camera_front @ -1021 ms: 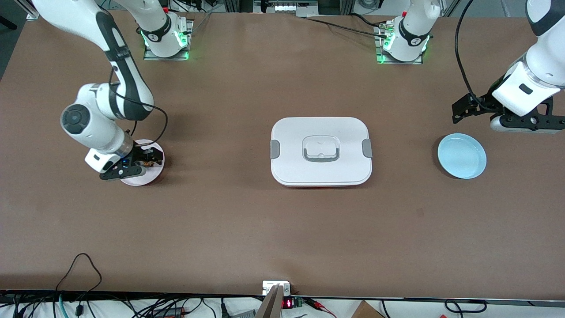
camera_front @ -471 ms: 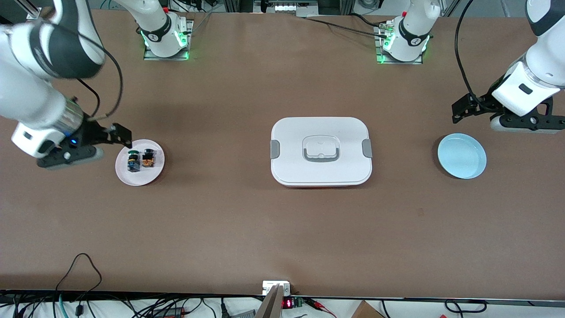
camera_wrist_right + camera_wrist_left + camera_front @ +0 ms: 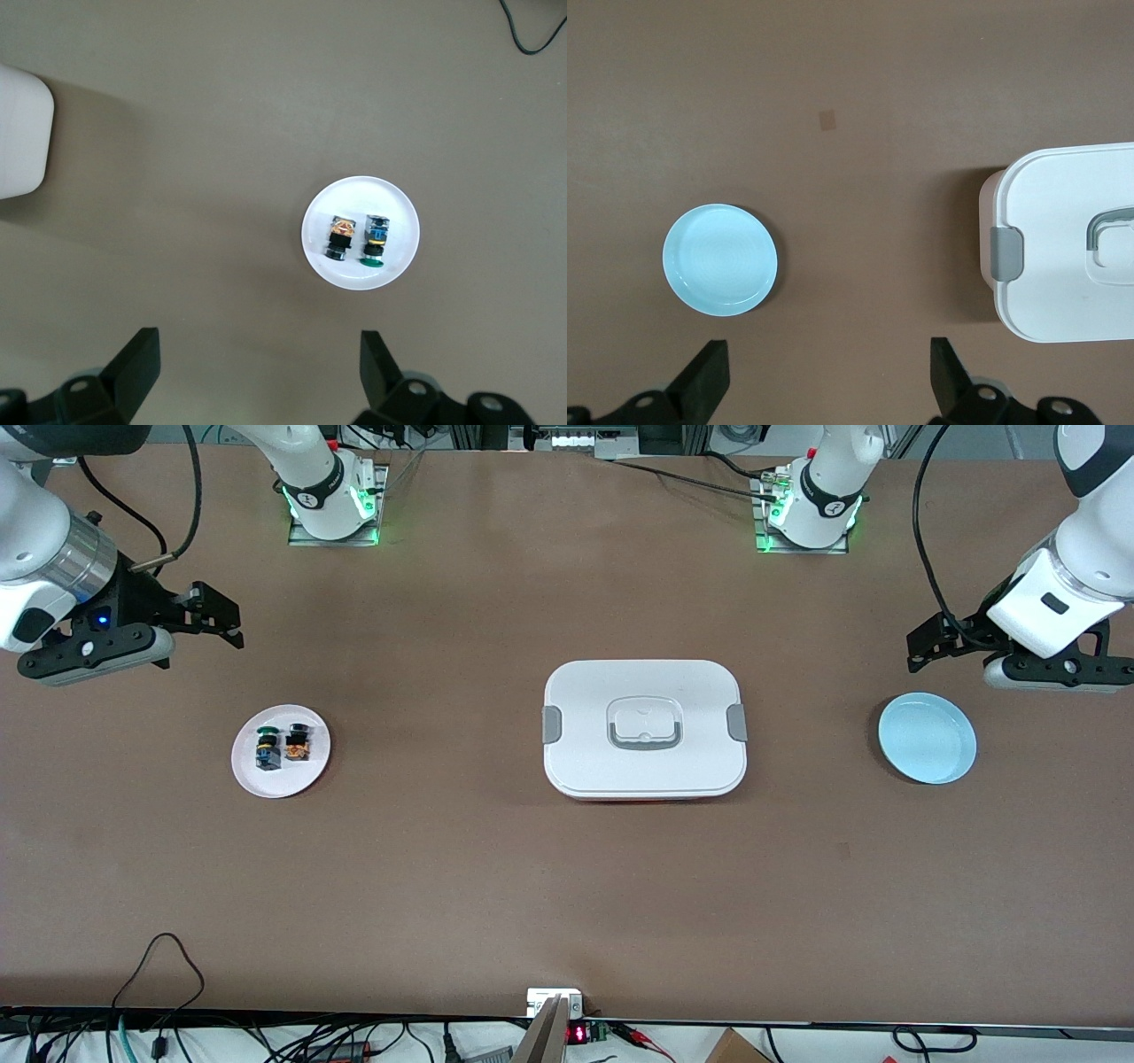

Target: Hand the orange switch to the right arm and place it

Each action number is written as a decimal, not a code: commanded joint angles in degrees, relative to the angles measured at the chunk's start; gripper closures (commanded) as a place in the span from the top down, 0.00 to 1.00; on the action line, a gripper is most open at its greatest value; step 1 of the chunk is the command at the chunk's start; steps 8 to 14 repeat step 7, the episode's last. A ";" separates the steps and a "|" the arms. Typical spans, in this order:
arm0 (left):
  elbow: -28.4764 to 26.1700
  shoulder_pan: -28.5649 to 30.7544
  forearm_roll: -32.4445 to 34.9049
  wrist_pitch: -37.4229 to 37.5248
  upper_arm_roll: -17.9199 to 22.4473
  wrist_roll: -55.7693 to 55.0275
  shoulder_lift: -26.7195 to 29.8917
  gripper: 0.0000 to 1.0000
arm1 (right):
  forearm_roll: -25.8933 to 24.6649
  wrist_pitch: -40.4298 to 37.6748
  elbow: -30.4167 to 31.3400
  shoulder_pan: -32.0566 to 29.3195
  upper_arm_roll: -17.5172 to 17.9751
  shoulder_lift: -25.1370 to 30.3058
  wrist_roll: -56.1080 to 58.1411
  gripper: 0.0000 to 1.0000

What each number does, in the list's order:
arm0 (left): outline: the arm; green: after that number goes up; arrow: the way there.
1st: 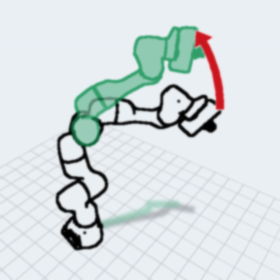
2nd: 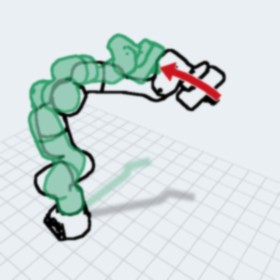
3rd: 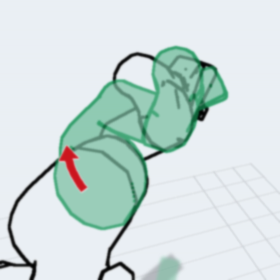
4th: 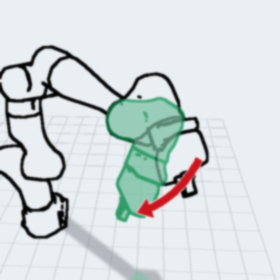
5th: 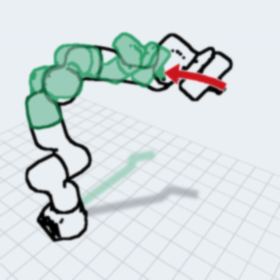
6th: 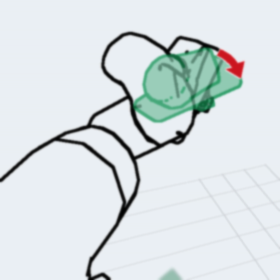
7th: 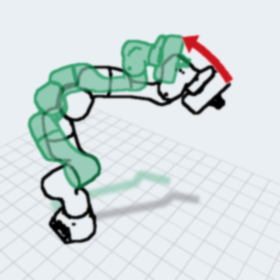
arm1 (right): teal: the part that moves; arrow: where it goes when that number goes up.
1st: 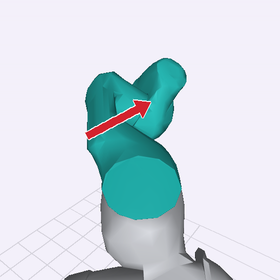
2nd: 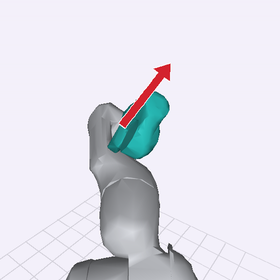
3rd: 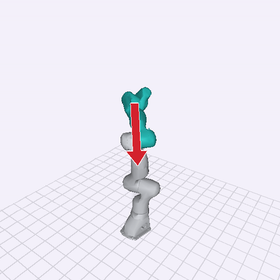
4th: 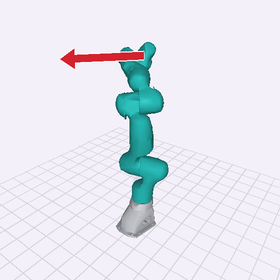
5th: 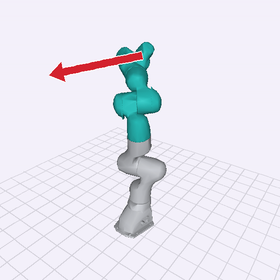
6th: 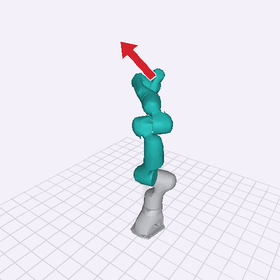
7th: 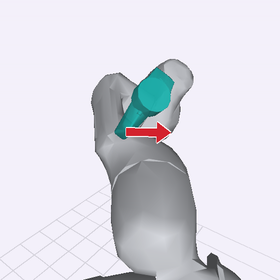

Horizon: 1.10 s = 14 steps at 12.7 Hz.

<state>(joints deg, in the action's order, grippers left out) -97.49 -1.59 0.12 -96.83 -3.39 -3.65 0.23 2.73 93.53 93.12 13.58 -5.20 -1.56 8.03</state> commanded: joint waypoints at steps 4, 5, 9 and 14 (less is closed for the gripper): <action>1.16 -0.17 1.28 0.68 -0.04 0.74 -0.40 1.00 | -1.15 -0.71 -1.19 -0.48 0.02 -1.08 -0.48 1.00; 1.16 -0.17 1.28 0.68 -0.04 0.74 -0.40 1.00 | -1.06 -0.63 -1.19 -0.48 0.02 -1.08 -0.39 1.00; 1.16 -0.17 1.28 0.68 -0.04 0.74 -0.40 1.00 | -1.23 -0.98 -2.67 -0.74 -0.16 -1.08 -0.13 1.00; 1.16 -0.17 1.28 0.68 -0.04 0.74 -0.40 1.00 | -1.23 -0.98 -2.67 -0.74 -0.16 -1.08 -0.13 1.00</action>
